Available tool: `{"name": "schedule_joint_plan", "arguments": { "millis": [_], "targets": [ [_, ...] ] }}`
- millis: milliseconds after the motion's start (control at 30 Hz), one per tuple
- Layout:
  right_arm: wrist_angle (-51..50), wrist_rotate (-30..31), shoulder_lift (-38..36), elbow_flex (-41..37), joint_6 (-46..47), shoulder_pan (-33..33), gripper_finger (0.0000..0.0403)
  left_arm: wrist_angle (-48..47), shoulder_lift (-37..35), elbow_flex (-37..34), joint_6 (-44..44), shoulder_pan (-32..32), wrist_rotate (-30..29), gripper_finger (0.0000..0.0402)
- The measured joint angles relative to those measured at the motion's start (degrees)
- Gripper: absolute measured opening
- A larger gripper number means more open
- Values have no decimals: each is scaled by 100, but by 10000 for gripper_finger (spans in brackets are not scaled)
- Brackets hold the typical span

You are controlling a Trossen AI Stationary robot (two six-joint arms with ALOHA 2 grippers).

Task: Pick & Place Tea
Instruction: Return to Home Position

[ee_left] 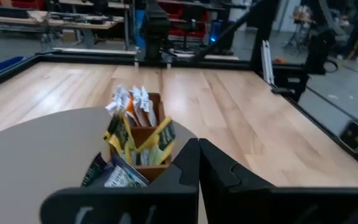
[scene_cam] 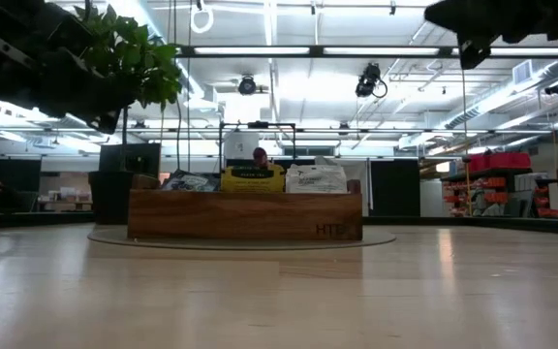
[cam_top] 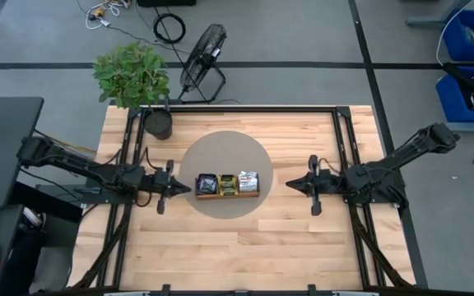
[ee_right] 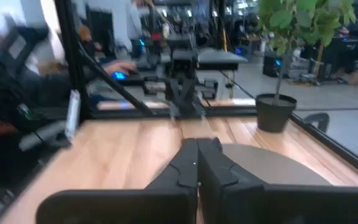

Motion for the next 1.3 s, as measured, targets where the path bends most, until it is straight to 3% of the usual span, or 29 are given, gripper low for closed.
{"name": "schedule_joint_plan", "arguments": {
  "millis": [133, 367, 600, 800, 1167, 1300],
  "targets": [
    [300, -151, -599, -447, 129, -2, 1, -229, -345, -108, 64, -13, 22, 2],
    [1679, -247, -1114, -1703, 603, -7, 1, -520, -882, -180, 232, -8, 18, 2],
    [1567, -480, -1393, -1722, 356, -7, 0, -625, -1377, -184, 191, -8, 20, 2],
    [660, -524, -2314, -1722, 215, -2, 0, -1049, -2033, -186, 69, -8, 141, 3],
    [-1435, -511, -4072, -1715, 367, -2, 0, -2394, -3907, -188, 111, -8, 158, 3],
    [-2028, -541, -4670, -1715, 320, -2, 0, -2826, -3943, -133, 67, -14, 233, 3]
  ]
}}
